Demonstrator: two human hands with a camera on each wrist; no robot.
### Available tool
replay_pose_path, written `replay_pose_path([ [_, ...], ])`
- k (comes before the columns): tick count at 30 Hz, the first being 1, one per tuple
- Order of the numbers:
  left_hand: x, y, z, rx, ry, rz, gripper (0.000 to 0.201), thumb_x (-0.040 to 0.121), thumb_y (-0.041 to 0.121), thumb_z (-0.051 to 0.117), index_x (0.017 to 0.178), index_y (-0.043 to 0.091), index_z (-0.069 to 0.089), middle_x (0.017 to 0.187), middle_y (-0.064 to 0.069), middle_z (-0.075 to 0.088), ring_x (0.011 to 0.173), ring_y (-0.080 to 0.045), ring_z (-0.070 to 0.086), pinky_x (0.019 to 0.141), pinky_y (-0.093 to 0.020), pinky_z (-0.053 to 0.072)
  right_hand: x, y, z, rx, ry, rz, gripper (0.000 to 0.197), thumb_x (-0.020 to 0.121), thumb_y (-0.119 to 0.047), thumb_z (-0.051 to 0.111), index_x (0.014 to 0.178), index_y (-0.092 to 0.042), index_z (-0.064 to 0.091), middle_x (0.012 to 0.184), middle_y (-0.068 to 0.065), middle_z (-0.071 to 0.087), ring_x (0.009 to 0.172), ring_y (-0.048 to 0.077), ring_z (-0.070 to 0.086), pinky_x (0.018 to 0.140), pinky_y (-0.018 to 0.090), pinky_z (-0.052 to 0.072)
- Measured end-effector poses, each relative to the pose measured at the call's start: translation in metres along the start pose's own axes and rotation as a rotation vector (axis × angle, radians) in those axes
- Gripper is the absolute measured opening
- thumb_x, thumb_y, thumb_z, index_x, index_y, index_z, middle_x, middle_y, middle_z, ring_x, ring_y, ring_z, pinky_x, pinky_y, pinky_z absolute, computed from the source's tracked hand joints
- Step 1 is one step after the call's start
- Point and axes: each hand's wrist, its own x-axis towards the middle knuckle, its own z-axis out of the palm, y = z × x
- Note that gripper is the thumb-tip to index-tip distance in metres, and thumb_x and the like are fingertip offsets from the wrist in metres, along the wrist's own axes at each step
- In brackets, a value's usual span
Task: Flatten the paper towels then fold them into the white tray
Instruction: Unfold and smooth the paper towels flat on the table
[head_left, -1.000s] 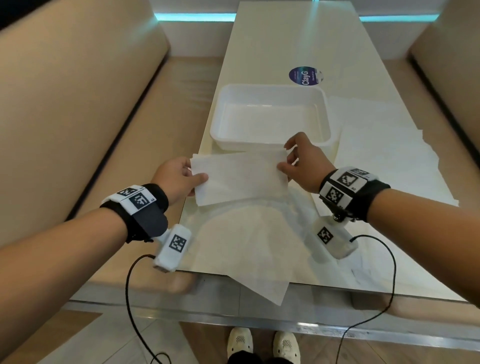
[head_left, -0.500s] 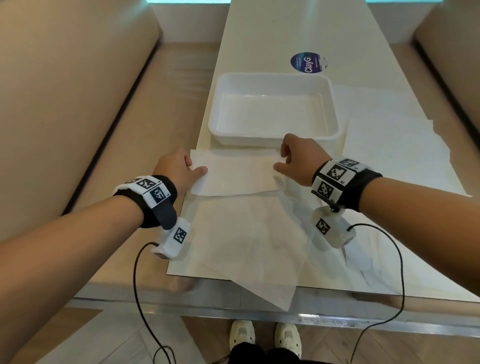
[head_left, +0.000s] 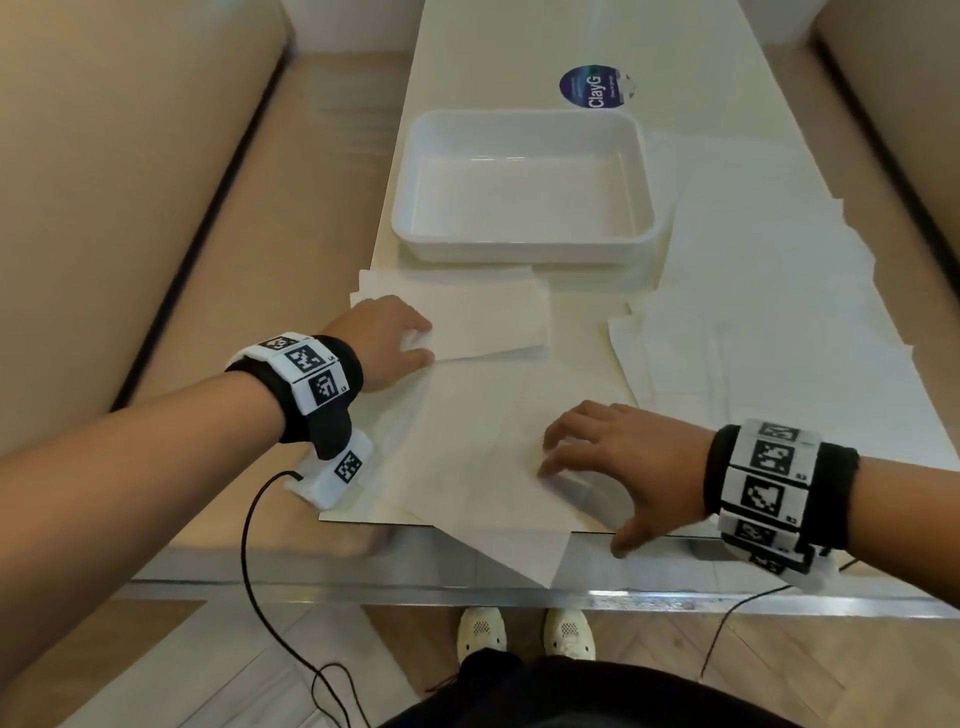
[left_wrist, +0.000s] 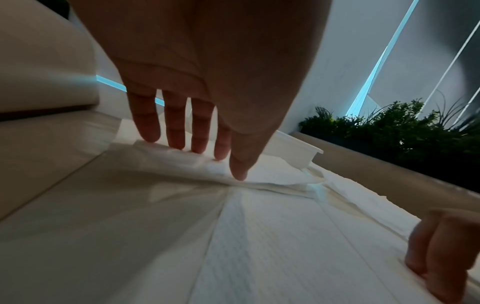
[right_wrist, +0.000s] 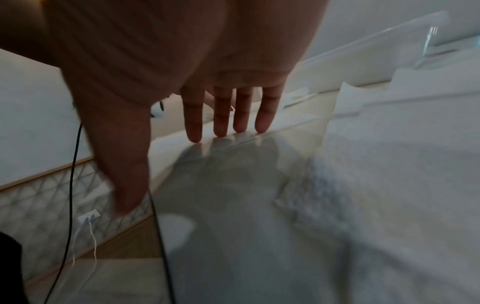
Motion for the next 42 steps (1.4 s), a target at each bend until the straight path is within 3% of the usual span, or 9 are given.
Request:
replay_pose_path([
  [4, 0.008, -0.001, 0.000, 0.059, -0.027, -0.042, 0.053, 0.093, 0.051, 0.051, 0.139, 0.028, 0.046, 0.150, 0.000, 0.036, 0.136, -0.023, 0.035, 0.111, -0.040, 0.031, -0.005, -0.002, 0.009, -0.044, 0.041, -0.008, 0.077, 0.061, -0.054, 0.077, 0.129, -0.037, 0.046, 0.133, -0.007, 0.039, 0.119, 0.015, 0.038, 0.095, 0.031, 0.040],
  [11, -0.002, 0.008, -0.008, 0.013, -0.057, -0.041, 0.052, 0.092, 0.053, 0.052, 0.138, 0.031, 0.046, 0.147, 0.001, 0.038, 0.133, -0.021, 0.039, 0.108, -0.040, 0.035, -0.016, -0.006, 0.026, -0.027, 0.282, -0.198, 0.008, 0.080, -0.038, 0.066, 0.085, -0.033, 0.068, 0.106, -0.008, 0.061, 0.098, 0.015, 0.058, 0.080, 0.034, 0.052],
  [15, -0.028, 0.023, -0.014, -0.063, -0.013, 0.036, 0.043, 0.092, 0.053, 0.050, 0.129, 0.031, 0.054, 0.137, 0.006, 0.049, 0.126, -0.016, 0.044, 0.105, -0.039, 0.037, -0.016, -0.010, 0.014, 0.012, 0.344, -0.210, 0.016, 0.088, -0.034, 0.054, 0.083, -0.024, 0.066, 0.099, -0.006, 0.065, 0.095, 0.017, 0.060, 0.085, 0.032, 0.049],
  [21, -0.078, 0.050, -0.021, -0.353, -0.051, 0.125, 0.073, 0.081, 0.081, 0.022, 0.114, 0.030, 0.064, 0.114, 0.012, 0.066, 0.107, -0.010, 0.058, 0.098, -0.037, 0.045, -0.019, -0.011, -0.022, 0.057, 0.557, 0.000, 0.028, 0.091, -0.039, 0.032, 0.093, -0.018, 0.050, 0.062, -0.005, 0.056, 0.045, 0.021, 0.039, 0.047, 0.029, 0.039],
  [26, -0.112, 0.075, -0.007, -0.518, -0.141, 0.119, 0.078, 0.058, 0.080, 0.064, 0.125, 0.044, 0.050, 0.109, 0.024, 0.064, 0.105, 0.003, 0.057, 0.096, -0.023, 0.044, -0.012, -0.022, -0.017, -0.041, 0.616, 0.020, 0.018, 0.088, -0.035, 0.037, 0.089, -0.022, 0.049, 0.047, -0.004, 0.053, 0.034, 0.026, 0.036, 0.039, 0.023, 0.029],
  [30, -0.121, 0.070, 0.012, -0.317, -0.129, 0.171, 0.033, 0.078, 0.038, 0.075, 0.108, 0.033, 0.062, 0.090, 0.014, 0.066, 0.087, -0.005, 0.060, 0.084, -0.034, 0.050, -0.012, -0.025, -0.003, -0.057, 0.420, -0.016, 0.033, 0.094, -0.050, 0.041, 0.109, -0.023, 0.052, 0.074, -0.003, 0.066, 0.056, 0.026, 0.058, 0.053, 0.026, 0.032],
  [35, -0.135, 0.062, 0.016, -0.153, -0.013, 0.302, 0.002, 0.086, 0.032, 0.066, 0.087, 0.032, 0.067, 0.082, 0.017, 0.064, 0.079, -0.004, 0.054, 0.071, -0.021, 0.039, -0.012, -0.014, 0.013, -0.078, 0.177, -0.080, 0.036, 0.091, -0.045, 0.055, 0.120, -0.024, 0.053, 0.113, -0.006, 0.060, 0.103, 0.018, 0.054, 0.083, 0.032, 0.043],
  [37, -0.140, 0.062, 0.017, -0.103, 0.036, 0.330, 0.002, 0.087, 0.033, 0.065, 0.086, 0.033, 0.067, 0.081, 0.018, 0.063, 0.078, -0.003, 0.051, 0.072, -0.014, 0.030, -0.014, -0.010, 0.018, -0.061, 0.181, -0.064, 0.027, 0.094, -0.039, 0.051, 0.114, -0.023, 0.058, 0.112, -0.007, 0.059, 0.104, 0.017, 0.053, 0.083, 0.029, 0.043],
  [42, -0.142, 0.048, 0.025, -0.119, 0.063, 0.212, 0.015, 0.086, 0.048, 0.048, 0.088, 0.038, 0.058, 0.084, 0.016, 0.063, 0.079, -0.007, 0.054, 0.072, -0.028, 0.037, -0.022, -0.015, 0.013, 0.101, 0.259, 0.135, 0.023, 0.095, -0.042, 0.046, 0.109, -0.024, 0.053, 0.095, -0.004, 0.062, 0.082, 0.021, 0.057, 0.070, 0.030, 0.041],
])
